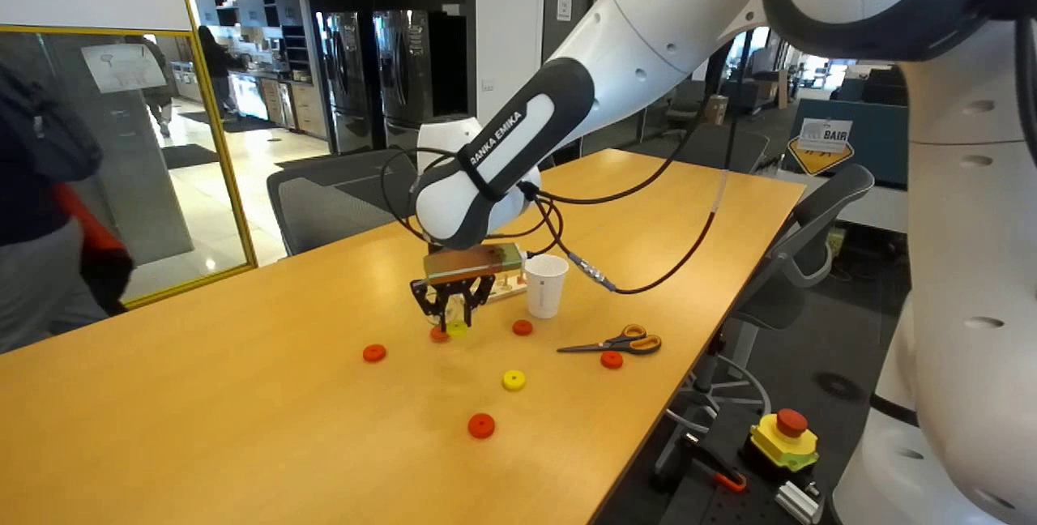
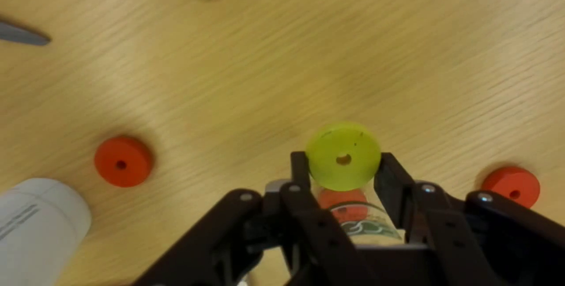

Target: Pick up the coloured tiles and put them in the cups

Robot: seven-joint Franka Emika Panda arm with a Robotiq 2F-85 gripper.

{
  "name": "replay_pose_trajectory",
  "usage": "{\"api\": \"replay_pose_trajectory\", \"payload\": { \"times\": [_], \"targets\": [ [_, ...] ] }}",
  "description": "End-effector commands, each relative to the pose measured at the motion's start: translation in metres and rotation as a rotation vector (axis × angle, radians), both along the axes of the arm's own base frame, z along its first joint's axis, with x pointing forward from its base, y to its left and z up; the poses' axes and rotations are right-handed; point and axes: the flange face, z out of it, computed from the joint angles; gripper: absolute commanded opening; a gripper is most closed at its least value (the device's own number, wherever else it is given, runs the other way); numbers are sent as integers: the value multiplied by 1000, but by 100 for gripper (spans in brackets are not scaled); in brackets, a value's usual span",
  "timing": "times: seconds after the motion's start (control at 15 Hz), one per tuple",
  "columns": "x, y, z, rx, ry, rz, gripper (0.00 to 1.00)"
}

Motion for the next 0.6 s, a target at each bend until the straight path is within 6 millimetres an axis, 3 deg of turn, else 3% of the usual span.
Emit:
{"api": "replay_pose_trajectory", "payload": {
  "times": [0.0,0.2,0.53],
  "targets": [
    [-26,-29,45,14,-1,59,23],
    [-32,-55,65,14,10,90,24],
    [-14,-103,75,-81,-114,6,23]
  ]
}}
